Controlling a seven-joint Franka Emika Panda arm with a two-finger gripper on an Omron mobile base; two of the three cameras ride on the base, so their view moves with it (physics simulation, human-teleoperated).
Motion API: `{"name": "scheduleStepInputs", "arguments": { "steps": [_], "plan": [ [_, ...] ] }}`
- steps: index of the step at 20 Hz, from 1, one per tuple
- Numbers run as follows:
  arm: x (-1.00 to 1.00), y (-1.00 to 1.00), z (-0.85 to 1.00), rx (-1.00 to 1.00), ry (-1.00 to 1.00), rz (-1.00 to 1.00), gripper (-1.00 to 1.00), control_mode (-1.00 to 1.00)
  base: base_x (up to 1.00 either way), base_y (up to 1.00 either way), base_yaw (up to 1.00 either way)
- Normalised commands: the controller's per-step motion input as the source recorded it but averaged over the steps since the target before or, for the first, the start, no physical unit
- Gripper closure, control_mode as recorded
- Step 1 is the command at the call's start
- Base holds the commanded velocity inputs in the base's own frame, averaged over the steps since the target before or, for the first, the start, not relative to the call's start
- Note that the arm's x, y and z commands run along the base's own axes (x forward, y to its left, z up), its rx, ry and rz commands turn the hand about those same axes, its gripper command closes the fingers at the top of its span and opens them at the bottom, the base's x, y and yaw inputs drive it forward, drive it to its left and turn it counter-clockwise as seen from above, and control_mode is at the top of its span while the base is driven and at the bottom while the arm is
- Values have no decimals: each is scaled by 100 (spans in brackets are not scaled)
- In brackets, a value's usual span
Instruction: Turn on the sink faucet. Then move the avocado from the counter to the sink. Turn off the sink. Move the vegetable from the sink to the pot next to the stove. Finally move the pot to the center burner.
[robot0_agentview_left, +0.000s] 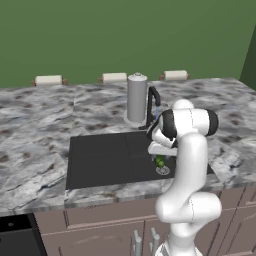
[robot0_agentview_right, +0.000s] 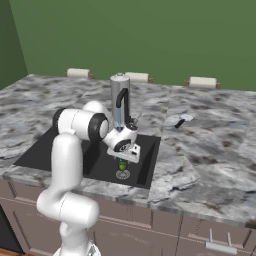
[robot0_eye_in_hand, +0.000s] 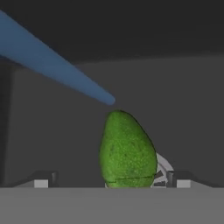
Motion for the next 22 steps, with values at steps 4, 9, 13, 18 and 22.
{"name": "scheduleStepInputs", "arguments": {
  "steps": [4, 9, 13, 18, 22],
  "plan": [
    [0, -6, 57, 0, -4, 0, -100, -100, 0, 0, 0],
    [-2, -9, 50, 0, -3, 0, -100, -100, 0, 0, 0],
    [-13, -11, 40, 0, -5, 0, -100, -100, 0, 0, 0],
    [-25, -20, 32, 0, -5, 0, -100, -100, 0, 0, 0],
    [-39, -26, 29, 0, -7, 0, -100, -100, 0, 0, 0]
  ]
}}
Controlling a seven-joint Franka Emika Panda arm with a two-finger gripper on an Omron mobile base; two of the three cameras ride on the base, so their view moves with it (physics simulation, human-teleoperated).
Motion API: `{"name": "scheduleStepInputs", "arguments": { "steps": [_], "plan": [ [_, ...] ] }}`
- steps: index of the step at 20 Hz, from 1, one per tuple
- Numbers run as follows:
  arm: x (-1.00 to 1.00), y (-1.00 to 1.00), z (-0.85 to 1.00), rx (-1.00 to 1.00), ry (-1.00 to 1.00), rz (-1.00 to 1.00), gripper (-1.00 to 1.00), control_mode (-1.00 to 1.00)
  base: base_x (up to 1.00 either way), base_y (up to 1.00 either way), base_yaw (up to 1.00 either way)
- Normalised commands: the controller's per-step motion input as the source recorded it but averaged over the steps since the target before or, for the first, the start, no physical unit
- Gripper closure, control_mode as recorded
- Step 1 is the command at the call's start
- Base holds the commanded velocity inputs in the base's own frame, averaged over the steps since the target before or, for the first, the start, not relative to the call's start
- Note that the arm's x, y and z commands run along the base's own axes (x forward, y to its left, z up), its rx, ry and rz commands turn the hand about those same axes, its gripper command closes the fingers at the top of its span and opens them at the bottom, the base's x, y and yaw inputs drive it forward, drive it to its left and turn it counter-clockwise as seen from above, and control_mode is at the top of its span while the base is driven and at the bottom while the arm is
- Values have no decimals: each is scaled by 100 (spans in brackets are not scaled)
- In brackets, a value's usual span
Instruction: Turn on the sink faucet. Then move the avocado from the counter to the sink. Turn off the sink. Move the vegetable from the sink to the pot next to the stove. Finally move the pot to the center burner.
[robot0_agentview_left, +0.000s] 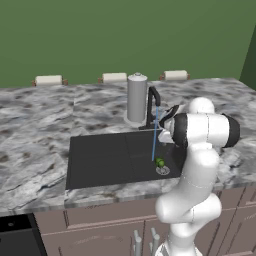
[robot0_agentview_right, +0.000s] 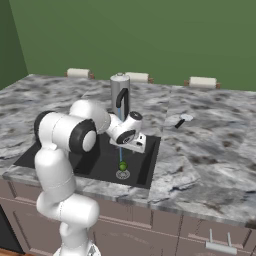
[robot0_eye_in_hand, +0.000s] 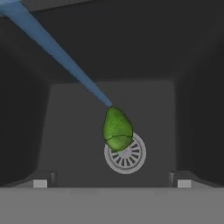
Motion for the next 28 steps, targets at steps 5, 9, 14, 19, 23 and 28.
{"name": "scheduleStepInputs", "arguments": {
  "steps": [5, 9, 14, 19, 23, 28],
  "plan": [
    [-43, -26, 36, 0, -7, 0, -100, -100, 0, 0, 0],
    [-37, -23, 43, 0, -9, 0, -100, -100, 0, 0, 0],
    [-22, -20, 52, 0, -15, 3, -100, -100, 0, 0, 0],
    [-6, -9, 58, 0, -16, 8, -100, -100, 0, 0, 0],
    [0, -5, 47, 0, -16, 16, -100, -100, 0, 0, 0],
    [0, -17, 32, 0, -18, 21, -100, -100, 0, 0, 0]
  ]
}}
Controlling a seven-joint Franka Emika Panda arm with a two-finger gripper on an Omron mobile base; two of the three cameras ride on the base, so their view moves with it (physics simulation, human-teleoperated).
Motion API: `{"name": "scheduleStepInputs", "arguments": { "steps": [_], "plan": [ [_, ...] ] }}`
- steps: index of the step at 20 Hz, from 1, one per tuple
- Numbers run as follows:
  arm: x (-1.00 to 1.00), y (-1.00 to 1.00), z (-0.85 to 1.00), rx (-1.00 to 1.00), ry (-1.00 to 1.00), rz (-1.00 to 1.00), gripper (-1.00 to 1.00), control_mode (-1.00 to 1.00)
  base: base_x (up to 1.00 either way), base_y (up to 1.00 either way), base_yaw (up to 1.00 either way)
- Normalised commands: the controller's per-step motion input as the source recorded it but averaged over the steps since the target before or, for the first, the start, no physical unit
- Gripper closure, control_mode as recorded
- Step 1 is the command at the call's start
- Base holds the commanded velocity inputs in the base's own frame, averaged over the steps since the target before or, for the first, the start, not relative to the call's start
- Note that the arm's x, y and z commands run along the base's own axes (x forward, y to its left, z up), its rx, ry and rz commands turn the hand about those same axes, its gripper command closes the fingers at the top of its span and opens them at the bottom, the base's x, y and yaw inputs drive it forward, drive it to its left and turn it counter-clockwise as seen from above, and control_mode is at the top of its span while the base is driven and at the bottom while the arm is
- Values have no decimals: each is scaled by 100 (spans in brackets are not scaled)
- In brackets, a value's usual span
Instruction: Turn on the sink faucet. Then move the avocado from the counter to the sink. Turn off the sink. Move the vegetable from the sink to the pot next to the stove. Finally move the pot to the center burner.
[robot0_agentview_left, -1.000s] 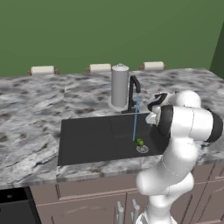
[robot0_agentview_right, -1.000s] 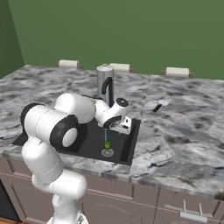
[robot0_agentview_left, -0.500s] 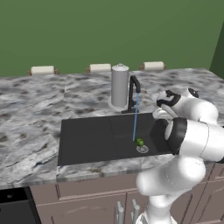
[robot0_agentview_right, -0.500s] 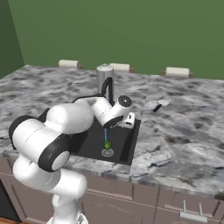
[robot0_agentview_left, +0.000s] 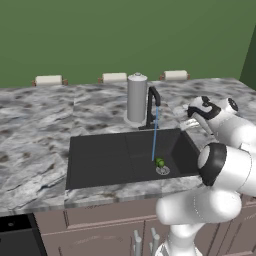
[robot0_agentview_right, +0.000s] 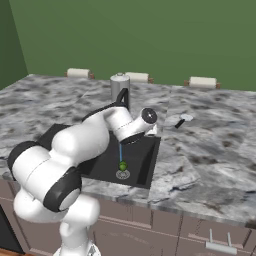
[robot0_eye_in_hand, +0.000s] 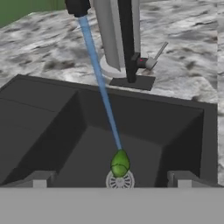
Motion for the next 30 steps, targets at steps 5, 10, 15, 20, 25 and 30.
{"name": "scheduleStepInputs", "arguments": {
  "steps": [5, 10, 15, 20, 25, 30],
  "plan": [
    [0, -21, 16, 0, -16, 27, -100, -100, 0, 0, 0],
    [5, -8, 5, 3, -4, 19, -100, -100, 0, 0, 0],
    [27, -17, 0, 5, -2, 12, -100, -100, 0, 0, 0],
    [34, -12, 0, 2, -8, 20, -100, -100, 0, 0, 0],
    [36, 0, -9, 4, -11, 31, -100, -100, 0, 0, 0],
    [36, 0, -4, 3, -13, 22, -100, -100, 0, 0, 0]
  ]
}}
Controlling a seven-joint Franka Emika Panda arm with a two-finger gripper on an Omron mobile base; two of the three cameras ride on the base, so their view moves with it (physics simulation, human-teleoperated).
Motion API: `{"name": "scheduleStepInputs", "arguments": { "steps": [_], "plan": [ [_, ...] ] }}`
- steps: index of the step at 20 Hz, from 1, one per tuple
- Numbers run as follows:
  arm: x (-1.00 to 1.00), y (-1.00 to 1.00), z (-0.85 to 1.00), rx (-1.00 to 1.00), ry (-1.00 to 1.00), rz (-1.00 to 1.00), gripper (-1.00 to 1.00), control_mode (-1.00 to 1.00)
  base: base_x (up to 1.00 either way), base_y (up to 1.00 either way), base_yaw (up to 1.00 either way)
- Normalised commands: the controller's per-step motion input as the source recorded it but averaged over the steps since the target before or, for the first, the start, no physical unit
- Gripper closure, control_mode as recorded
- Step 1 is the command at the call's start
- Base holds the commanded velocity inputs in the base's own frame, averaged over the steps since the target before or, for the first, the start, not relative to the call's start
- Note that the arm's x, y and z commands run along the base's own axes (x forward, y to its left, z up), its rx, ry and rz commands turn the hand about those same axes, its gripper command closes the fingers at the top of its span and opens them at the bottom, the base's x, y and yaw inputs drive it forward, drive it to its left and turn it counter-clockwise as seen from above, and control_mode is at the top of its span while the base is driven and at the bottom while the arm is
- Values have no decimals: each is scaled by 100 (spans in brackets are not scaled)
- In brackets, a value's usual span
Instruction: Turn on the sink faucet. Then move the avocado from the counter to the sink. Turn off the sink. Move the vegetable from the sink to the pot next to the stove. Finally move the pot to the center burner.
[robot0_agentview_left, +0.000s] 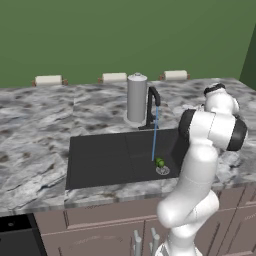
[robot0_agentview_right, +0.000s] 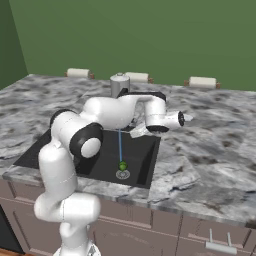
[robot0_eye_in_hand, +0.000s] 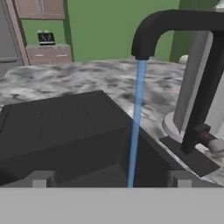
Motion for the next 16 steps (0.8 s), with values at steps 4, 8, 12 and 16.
{"name": "scheduleStepInputs", "arguments": {
  "steps": [4, 8, 12, 16],
  "plan": [
    [41, 0, 0, 3, -14, 15, -100, -100, 0, 0, 0],
    [42, 0, -2, 1, -11, 7, -100, -100, 0, 0, 0],
    [41, 0, -3, 0, -9, 0, -100, -100, 0, 0, 0],
    [46, 1, -4, 0, -7, 0, -100, -100, 0, 0, 0]
  ]
}}
